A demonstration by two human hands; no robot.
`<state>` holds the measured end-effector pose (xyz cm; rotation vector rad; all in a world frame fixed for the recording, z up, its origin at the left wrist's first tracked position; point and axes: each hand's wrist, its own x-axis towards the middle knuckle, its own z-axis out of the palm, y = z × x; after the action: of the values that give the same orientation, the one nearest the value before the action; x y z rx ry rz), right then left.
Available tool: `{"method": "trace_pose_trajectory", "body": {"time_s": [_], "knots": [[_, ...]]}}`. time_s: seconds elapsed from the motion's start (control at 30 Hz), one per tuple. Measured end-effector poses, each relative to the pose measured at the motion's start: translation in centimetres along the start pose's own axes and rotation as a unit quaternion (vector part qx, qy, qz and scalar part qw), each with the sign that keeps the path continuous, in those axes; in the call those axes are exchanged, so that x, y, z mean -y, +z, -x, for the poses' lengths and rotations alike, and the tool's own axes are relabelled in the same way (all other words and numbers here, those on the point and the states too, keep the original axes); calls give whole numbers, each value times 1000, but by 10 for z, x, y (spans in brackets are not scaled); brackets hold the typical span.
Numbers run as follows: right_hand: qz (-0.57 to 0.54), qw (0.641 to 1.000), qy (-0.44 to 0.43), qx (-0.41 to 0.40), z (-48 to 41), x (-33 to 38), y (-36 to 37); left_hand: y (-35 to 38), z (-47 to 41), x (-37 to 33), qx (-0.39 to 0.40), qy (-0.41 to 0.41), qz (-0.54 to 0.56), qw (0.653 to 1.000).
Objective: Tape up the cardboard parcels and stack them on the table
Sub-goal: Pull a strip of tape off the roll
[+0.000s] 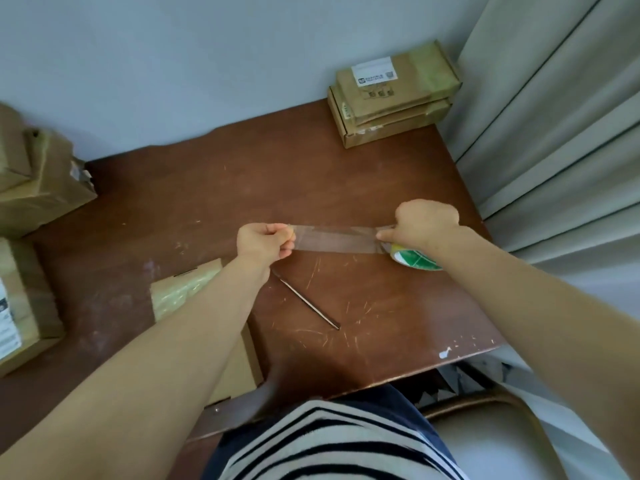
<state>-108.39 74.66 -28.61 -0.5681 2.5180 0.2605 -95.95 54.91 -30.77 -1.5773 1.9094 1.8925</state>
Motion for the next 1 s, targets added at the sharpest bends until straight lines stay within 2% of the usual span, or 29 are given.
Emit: {"method": "trace_pose_trajectory", "body": {"time_s": [0.1, 0.17, 0.23, 0.27, 0.33, 0.37, 0.43, 0.63, 0.77, 0.87, 0.9, 1.0], "knots": [[54, 998, -2, -21, -4, 24, 2, 0, -4, 5, -3, -9, -7, 1000], [82, 994, -13, -76, -1, 39, 7, -2, -6, 8, -6, -8, 5, 1000], [105, 976, -86, -172, 11, 50, 16, -4, -7, 11, -13, -8, 10, 1000], [98, 969, -131, -186, 21, 57, 23, -6, -8, 13, -18, -7, 4, 1000], [38, 972, -188, -136, 48, 79, 45, -9, -8, 17, -24, -3, 5, 1000], [5, 980, -177, -91, 59, 88, 56, -10, -9, 18, -25, 0, 12, 1000], [-37, 992, -114, -27, 63, 98, 70, -10, -10, 21, -26, 7, 16, 999], [-58, 998, 10, 26, 43, 111, 80, -15, -9, 17, 6, 35, 9, 999], [-95, 995, 0, 9, 47, 106, 72, -17, -8, 13, 20, 33, 8, 999], [-147, 982, -59, -103, 69, 111, 79, -18, -10, 10, 35, 31, -6, 999], [-166, 977, -83, -103, 79, 118, 83, -19, -10, 10, 39, 33, -12, 999], [-170, 980, -97, -15, 90, 138, 95, -19, -10, 9, 44, 41, -43, 997]]}}
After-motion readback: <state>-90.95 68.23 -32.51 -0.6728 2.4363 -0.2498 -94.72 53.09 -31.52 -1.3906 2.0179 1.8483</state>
